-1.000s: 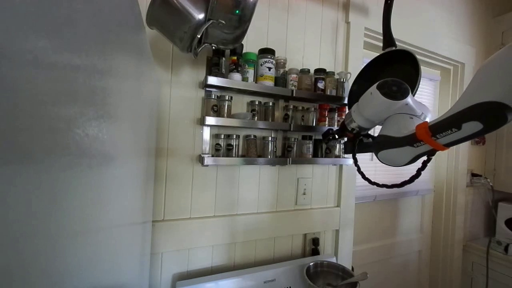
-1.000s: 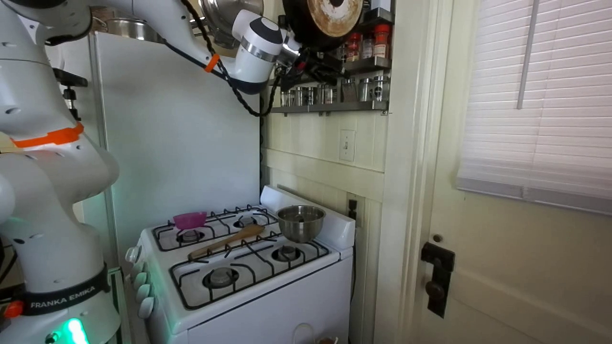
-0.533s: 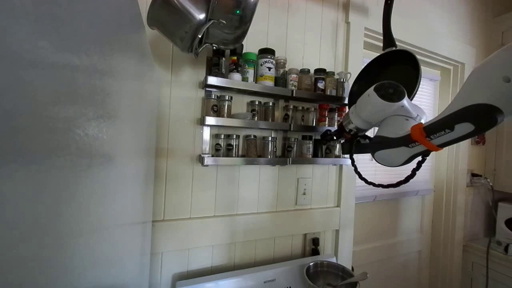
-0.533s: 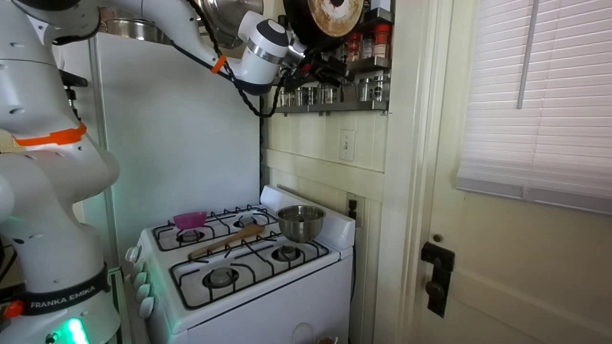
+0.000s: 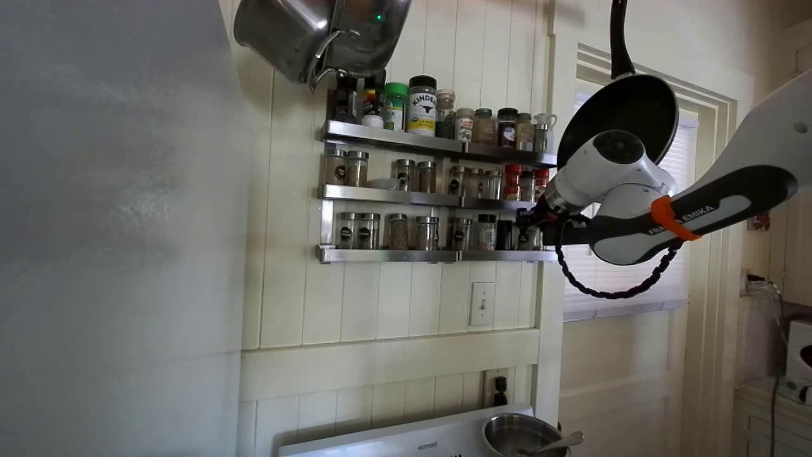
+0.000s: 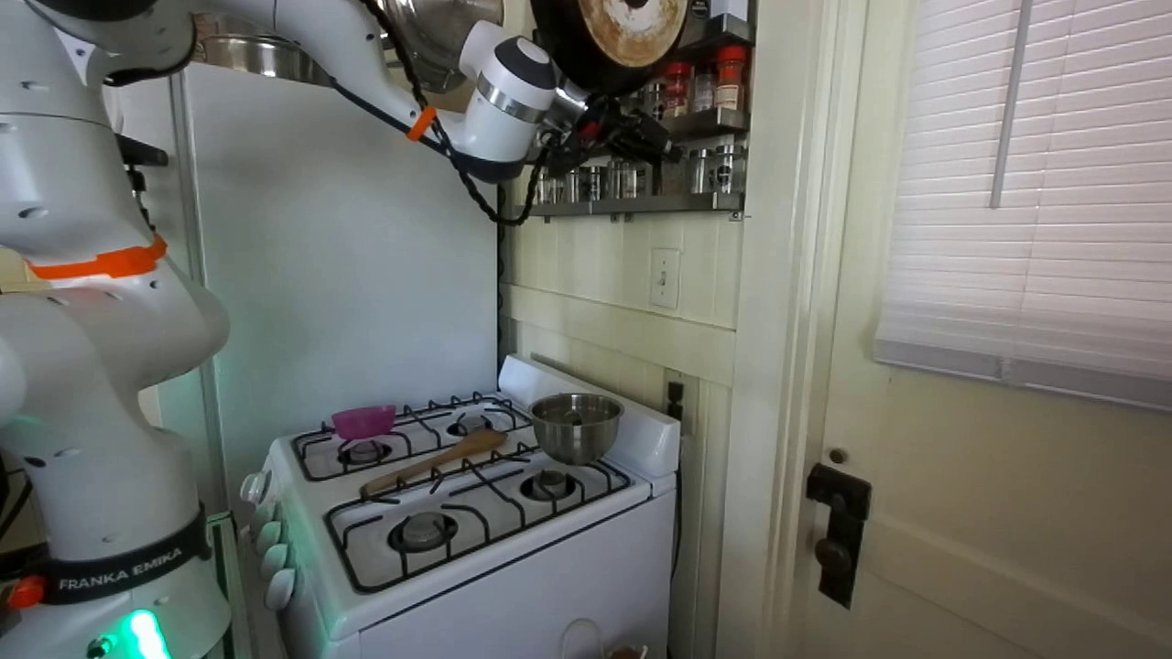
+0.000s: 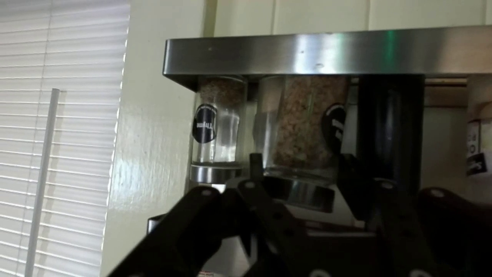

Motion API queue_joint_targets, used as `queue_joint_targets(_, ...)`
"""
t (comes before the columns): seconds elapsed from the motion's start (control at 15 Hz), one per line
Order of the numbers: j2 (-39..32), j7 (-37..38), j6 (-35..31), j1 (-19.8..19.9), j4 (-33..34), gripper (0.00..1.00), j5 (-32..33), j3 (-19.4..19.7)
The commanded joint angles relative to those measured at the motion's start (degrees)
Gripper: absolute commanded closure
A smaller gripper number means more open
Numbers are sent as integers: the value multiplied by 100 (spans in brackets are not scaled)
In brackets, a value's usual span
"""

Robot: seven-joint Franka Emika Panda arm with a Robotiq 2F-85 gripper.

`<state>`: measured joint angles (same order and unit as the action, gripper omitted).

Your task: Remove one bottle from the shelf

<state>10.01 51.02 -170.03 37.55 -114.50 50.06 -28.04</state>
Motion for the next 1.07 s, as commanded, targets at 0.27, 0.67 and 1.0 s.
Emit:
queue_joint_targets(0.27,-94,122,-109,114,73,75,204,-43)
queue_joint_targets(0.67,128,439,-10,204,19,75,993,-251)
queue_joint_targets(1.0,-24,376,-32,120,41,26,1064,-287)
